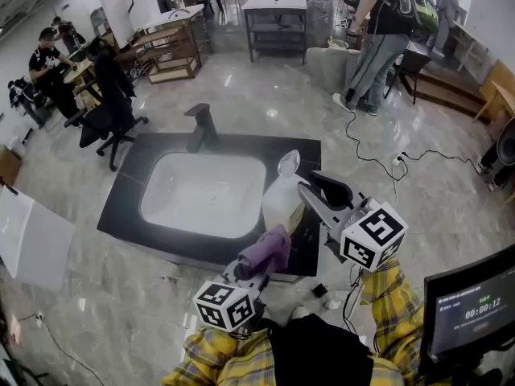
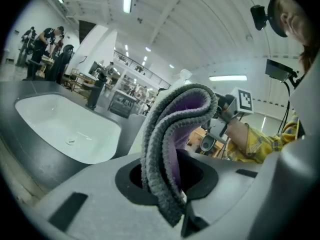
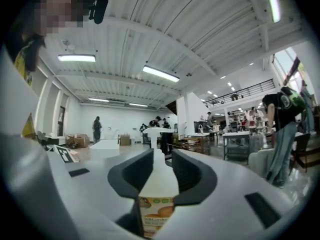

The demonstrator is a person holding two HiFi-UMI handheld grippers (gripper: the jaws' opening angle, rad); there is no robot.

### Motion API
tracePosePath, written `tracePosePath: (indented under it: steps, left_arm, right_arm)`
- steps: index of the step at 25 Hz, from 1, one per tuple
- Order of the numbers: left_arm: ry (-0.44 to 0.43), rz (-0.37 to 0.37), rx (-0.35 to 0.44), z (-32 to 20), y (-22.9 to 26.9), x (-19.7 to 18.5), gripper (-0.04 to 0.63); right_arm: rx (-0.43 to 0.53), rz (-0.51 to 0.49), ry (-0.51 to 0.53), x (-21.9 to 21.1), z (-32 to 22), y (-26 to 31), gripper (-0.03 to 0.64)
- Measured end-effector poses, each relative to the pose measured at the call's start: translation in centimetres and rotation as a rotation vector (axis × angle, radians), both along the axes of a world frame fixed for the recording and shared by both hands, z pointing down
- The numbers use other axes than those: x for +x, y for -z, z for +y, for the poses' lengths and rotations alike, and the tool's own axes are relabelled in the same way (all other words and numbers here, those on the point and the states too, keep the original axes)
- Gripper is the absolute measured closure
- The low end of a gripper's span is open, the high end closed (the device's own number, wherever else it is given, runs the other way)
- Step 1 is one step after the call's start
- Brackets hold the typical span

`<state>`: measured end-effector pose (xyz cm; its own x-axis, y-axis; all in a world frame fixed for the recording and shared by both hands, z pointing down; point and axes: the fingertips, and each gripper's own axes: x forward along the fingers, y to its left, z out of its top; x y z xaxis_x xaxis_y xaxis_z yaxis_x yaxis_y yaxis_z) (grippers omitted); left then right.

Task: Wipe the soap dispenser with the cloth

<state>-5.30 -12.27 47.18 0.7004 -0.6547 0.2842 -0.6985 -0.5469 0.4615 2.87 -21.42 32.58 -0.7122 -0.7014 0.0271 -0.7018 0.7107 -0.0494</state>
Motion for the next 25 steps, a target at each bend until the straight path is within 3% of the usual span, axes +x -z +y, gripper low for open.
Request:
tracePosePath:
  steps: [1, 2, 6, 12, 25]
  left_arm:
    - [-0.012, 0.009, 0.011, 0.0, 0.6, 0.3, 0.523]
    - [-0.027, 0.018, 0.021, 0.0, 1.2, 0.6, 0.523]
    - [-0.114, 0.041, 0.051, 0.9, 2.6, 2.6, 0.523]
    - [-0.165, 0.039, 0.049, 0.3, 3.0, 4.9, 0.523]
    - [-0.128, 0.027, 0.009, -0.8, 1.5, 6.2, 0.523]
  right_arm:
    - [-0.004, 0.008, 0.039, -0.4, -0.3, 0.1, 0.5]
    - [-0.008, 0.02, 0.075, -0.8, -0.5, 0.2, 0.474]
    - [0.018, 0.117, 0.208, -2.4, -0.2, -0.1, 0.448]
    - [0.032, 0.201, 0.411, -4.2, -0.4, -0.2, 0.439]
    - [0.064, 0.325, 0.773, -5.4, -0.2, -0.4, 0.451]
